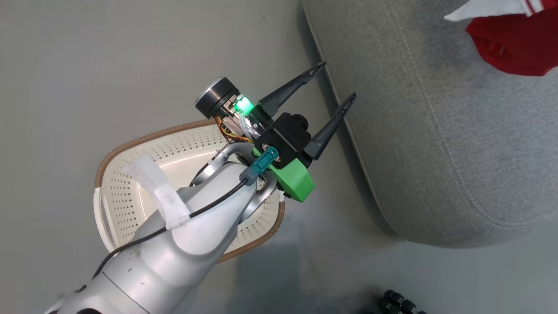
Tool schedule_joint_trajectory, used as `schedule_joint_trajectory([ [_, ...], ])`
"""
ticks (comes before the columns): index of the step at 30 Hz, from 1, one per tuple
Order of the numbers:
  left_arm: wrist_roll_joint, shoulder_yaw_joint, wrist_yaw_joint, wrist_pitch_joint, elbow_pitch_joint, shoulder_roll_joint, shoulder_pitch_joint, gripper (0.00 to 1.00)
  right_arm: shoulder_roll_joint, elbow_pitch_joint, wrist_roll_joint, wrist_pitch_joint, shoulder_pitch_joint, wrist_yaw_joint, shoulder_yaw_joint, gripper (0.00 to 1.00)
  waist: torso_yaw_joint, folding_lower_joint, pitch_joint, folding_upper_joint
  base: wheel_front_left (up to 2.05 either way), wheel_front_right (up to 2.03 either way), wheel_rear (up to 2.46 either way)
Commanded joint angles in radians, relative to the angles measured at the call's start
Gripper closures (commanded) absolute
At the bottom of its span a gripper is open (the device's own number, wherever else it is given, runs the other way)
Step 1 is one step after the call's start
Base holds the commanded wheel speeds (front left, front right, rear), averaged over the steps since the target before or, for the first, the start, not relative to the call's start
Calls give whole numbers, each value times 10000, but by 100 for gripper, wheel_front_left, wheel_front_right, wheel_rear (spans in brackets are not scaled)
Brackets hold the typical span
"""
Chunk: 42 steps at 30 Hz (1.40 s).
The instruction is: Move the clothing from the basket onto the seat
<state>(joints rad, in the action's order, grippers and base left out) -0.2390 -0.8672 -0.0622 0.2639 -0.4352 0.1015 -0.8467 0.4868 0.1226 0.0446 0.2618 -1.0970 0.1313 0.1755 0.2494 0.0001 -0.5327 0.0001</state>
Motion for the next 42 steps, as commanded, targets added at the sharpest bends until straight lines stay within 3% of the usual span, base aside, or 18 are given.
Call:
schedule_joint_trajectory([
  [1,65,25,32,-7,25,94,-185,0,185,170,99,49,-302,-10,28,100,-104,-1,-292,-1,0,0,0],
  [6,50,35,93,-20,68,216,-269,0,683,1078,200,49,-474,-12,198,100,-98,-1,-555,-1,0,0,0],
  [10,48,29,133,-41,113,349,-282,0,636,1706,62,48,91,-12,273,100,-27,-1,-761,-1,0,0,0],
  [25,12,-109,88,-301,397,629,-552,0,-793,3972,-310,37,1862,-10,202,100,-35,-1,-1380,-1,0,0,0],
  [37,-157,-63,260,-227,424,691,-565,0,-1420,5295,-578,29,2341,-10,541,100,-382,-1,-1375,-1,0,0,0],
  [38,-173,-54,263,-217,405,703,-532,0,-1448,5264,-602,29,2353,-10,566,56,-378,-1,-1317,-1,0,0,0],
  [39,-192,-42,287,-188,377,707,-471,0,-1490,5217,-621,29,2410,-10,596,0,-371,-1,-1232,-1,0,0,0],
  [42,-308,30,364,-143,326,725,-239,0,-1596,5025,-635,29,2679,-12,668,0,-325,-1,-906,-1,0,0,0],
])
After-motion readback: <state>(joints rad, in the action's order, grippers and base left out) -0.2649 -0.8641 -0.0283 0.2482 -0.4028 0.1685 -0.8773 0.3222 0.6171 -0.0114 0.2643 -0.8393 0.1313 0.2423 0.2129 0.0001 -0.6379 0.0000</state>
